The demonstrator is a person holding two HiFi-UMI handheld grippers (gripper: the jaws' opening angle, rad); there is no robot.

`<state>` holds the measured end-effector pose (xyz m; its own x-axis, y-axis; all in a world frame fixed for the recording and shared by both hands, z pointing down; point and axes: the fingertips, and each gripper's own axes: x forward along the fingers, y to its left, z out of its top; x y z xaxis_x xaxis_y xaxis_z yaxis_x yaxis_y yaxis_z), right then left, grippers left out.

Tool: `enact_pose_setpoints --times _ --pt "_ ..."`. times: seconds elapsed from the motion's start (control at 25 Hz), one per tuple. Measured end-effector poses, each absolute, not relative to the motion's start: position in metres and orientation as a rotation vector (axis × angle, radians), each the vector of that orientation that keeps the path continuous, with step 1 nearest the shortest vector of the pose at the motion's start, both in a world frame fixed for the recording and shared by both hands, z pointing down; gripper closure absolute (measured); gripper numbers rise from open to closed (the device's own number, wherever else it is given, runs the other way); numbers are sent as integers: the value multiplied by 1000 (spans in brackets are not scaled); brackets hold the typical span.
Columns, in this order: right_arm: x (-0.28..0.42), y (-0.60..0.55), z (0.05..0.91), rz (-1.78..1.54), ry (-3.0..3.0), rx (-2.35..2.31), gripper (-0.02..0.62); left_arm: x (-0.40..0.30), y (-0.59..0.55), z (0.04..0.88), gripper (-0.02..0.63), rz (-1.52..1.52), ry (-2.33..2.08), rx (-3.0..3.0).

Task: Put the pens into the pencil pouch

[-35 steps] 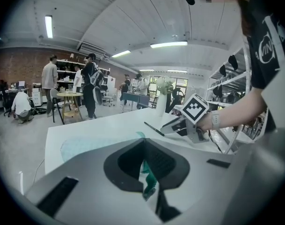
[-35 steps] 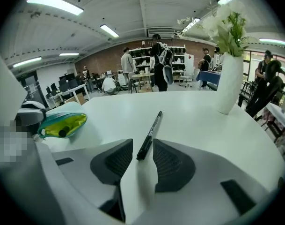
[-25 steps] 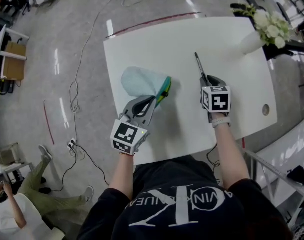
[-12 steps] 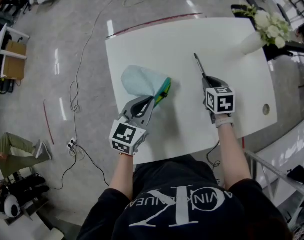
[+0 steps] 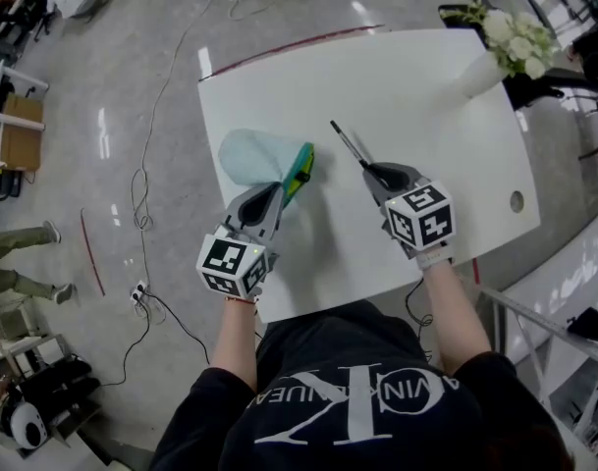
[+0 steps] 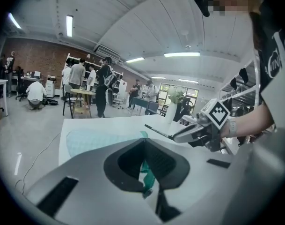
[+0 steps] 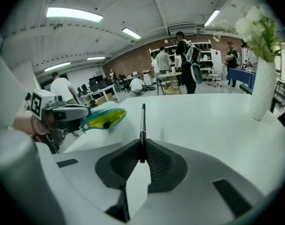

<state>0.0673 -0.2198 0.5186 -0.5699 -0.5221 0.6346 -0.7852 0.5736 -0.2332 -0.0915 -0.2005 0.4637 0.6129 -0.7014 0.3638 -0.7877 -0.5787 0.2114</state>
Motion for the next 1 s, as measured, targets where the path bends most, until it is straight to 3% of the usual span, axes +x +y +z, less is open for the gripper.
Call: enact_pose_setpoints --times 0.4,1.0 --pt "34 -169 503 631 -2361 787 540 -107 -208 456 600 209 -1224 2427" --pt "18 -167 512 499 -2243 627 540 -95 -200 463 600 279 -1113 2501"
